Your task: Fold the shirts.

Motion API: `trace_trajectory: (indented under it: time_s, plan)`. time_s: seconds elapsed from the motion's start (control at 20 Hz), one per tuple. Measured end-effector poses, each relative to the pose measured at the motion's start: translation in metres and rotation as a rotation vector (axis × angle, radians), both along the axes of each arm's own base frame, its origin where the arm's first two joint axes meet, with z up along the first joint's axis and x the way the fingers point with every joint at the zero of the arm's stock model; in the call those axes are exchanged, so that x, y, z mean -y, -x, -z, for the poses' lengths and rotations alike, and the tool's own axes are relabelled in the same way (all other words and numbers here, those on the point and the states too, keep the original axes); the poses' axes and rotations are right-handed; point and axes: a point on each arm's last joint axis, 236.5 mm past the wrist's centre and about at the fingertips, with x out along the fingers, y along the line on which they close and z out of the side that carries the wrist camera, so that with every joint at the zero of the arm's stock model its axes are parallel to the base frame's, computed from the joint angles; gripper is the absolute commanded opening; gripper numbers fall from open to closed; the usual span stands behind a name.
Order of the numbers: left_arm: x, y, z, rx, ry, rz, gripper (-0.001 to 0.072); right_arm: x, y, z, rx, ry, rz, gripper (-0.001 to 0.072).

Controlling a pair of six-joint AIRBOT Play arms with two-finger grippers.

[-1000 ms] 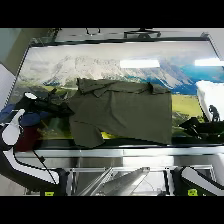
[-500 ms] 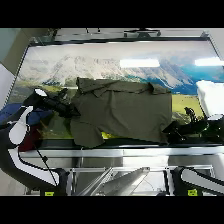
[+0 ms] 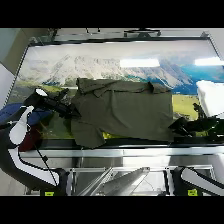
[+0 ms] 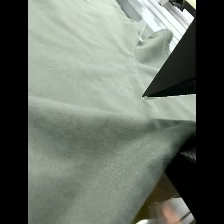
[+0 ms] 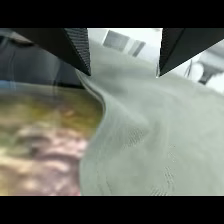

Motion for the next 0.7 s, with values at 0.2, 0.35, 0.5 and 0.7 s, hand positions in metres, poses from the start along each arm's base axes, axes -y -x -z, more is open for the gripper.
trace_trajectory:
  time_s: [0.2,0.35,0.5,0.7]
  plan:
    - [0.001,0.001,-0.001,-0.003,0.003,0.002,0.0292,0.011,0.009,0.003,-0.023,0.024,0.034,0.0477]
    - [0.001,0.002,-0.001,-0.007,0.007,0.003,0.0292,0.006,0.022,0.015,-0.068,0.011,0.044,0.0477]
    - [0.002,0.003,-0.002,-0.016,0.01,0.004,0.0292,-0.008,0.03,0.022,-0.103,-0.026,0.036,0.0477]
    - [0.002,0.005,-0.003,-0.02,0.014,0.007,0.0066,-0.032,0.034,0.025,-0.13,-0.069,-0.016,0.0266]
